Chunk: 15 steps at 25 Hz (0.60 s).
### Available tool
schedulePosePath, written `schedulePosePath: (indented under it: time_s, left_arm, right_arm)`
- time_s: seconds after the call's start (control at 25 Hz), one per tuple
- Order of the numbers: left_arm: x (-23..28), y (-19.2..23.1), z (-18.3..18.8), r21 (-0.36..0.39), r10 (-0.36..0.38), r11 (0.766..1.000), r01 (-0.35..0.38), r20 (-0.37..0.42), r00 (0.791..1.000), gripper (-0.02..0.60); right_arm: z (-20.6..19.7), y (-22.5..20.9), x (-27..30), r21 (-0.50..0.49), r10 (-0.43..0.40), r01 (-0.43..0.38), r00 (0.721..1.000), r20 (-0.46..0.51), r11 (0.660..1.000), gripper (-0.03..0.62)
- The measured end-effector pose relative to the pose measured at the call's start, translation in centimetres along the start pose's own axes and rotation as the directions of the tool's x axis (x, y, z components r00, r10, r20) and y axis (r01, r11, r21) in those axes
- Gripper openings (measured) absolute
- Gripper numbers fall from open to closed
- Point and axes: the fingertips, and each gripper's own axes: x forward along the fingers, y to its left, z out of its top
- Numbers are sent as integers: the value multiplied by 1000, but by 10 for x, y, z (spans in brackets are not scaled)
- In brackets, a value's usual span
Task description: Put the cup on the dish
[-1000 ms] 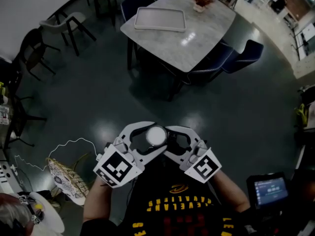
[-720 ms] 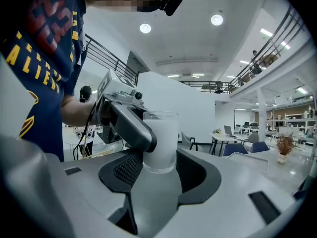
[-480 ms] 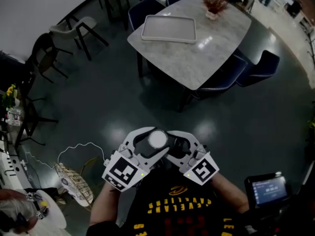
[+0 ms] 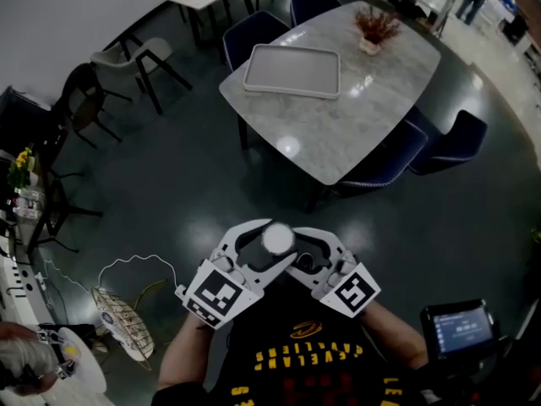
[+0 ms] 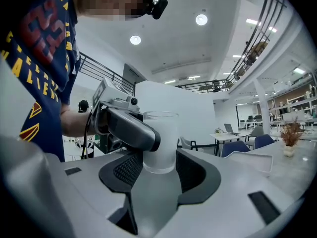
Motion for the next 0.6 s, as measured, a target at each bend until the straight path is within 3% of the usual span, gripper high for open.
schedulePosePath:
  time_s: [0.36,0.6]
  left_arm:
    - [0,43,12,17,41,999,-43,109,993,261]
    - [-9,104,11,-14,13,1000,-12,142,990,261]
  right_arm:
    - [4,-27,35,-29,27,-27,999,-19,999,215]
    - [2,-53,91,-42,-2,0,999,-42,999,215]
